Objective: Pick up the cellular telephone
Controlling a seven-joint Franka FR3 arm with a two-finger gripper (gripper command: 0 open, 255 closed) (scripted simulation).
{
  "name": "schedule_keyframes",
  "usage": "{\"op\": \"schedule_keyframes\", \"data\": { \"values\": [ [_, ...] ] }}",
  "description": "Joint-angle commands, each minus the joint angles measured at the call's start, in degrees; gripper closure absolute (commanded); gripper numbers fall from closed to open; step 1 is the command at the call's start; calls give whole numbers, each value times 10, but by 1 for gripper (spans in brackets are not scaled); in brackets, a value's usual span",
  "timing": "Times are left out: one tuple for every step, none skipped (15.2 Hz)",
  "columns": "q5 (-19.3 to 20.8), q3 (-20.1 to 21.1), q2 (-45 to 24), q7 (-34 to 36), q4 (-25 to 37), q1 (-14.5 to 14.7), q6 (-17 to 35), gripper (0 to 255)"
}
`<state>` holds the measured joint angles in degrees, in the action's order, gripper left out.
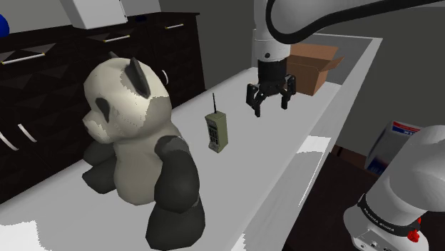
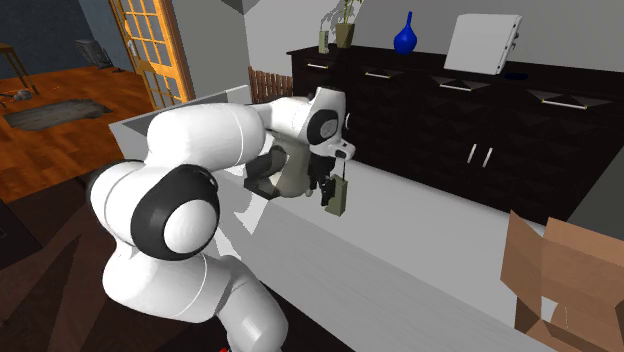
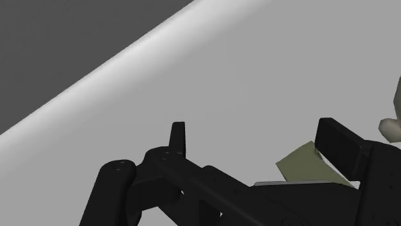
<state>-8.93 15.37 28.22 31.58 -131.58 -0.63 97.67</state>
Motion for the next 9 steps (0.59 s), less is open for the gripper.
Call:
{"op": "schedule_keyframes", "data": {
  "values": [
    [-7, 18, -37, 45, 22, -6, 23, 0],
    [-9, 27, -56, 67, 34, -9, 34, 0],
    [-9, 35, -76, 90, 47, -11, 44, 0],
    [-9, 43, -96, 112, 61, -14, 54, 0],
    [-7, 50, -116, 134, 76, -16, 63, 0],
    [-4, 57, -137, 157, 91, -18, 72, 0],
    [-1, 64, -158, 179, 107, -20, 81, 0],
    [4, 70, -179, 202, 124, -22, 88, 0],
    [9, 75, -200, 224, 141, -23, 96, 0]
  ]
}}
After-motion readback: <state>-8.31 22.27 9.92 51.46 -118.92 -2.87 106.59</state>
